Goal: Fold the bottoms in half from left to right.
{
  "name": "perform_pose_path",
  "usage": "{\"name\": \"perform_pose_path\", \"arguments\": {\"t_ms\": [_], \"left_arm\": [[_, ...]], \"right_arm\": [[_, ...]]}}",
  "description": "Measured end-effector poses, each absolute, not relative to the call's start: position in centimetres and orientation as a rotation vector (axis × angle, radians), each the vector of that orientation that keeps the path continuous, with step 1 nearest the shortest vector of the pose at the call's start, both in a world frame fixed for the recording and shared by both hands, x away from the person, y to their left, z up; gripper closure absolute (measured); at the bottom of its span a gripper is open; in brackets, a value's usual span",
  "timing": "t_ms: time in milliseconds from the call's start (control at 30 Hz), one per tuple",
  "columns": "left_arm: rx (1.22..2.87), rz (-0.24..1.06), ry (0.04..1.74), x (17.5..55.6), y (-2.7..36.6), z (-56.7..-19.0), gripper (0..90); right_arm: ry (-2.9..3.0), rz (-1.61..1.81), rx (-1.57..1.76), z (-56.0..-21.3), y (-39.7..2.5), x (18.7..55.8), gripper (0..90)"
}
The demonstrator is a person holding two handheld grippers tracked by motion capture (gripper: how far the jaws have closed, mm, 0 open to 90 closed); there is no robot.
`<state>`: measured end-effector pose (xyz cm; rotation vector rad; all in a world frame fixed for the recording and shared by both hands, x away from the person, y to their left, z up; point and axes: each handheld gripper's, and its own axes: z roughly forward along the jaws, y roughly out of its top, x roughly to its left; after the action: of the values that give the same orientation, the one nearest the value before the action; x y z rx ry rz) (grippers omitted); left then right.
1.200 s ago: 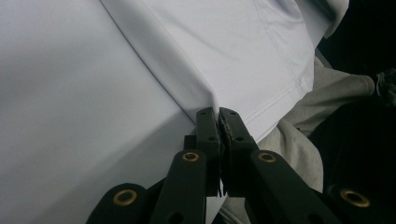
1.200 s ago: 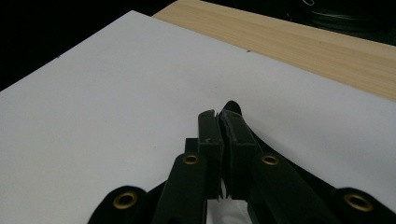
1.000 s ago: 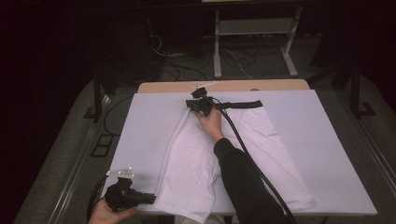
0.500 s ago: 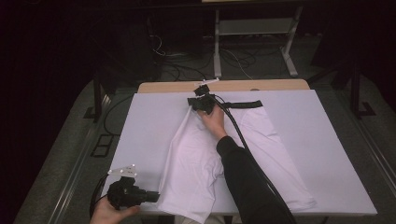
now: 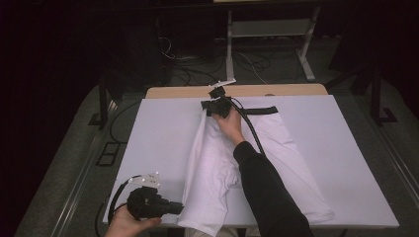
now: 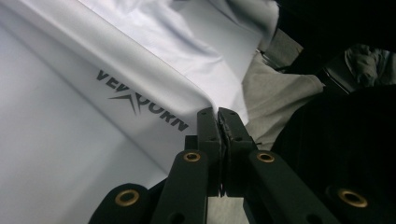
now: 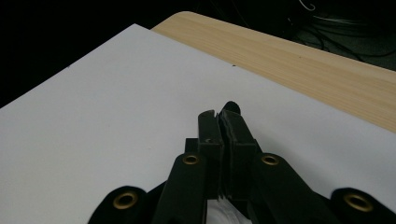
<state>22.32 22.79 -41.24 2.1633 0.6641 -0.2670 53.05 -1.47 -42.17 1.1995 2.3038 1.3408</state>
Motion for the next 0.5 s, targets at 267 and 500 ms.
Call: {"name": "perform_pose_path", "arguments": {"t_ms": [267,500], "left_arm": [[2.180,-0.274,0.588,22.4,20.8,-40.3,87.0],[2.185,-0.282,0.544,22.4,19.4,-40.0,87.0]], "right_arm": [[2.293,1.347,1.193,-41.7,-2.3,53.0,85.5],[2.290,1.348,1.179,-41.2,-3.0,52.8,85.5]]}}
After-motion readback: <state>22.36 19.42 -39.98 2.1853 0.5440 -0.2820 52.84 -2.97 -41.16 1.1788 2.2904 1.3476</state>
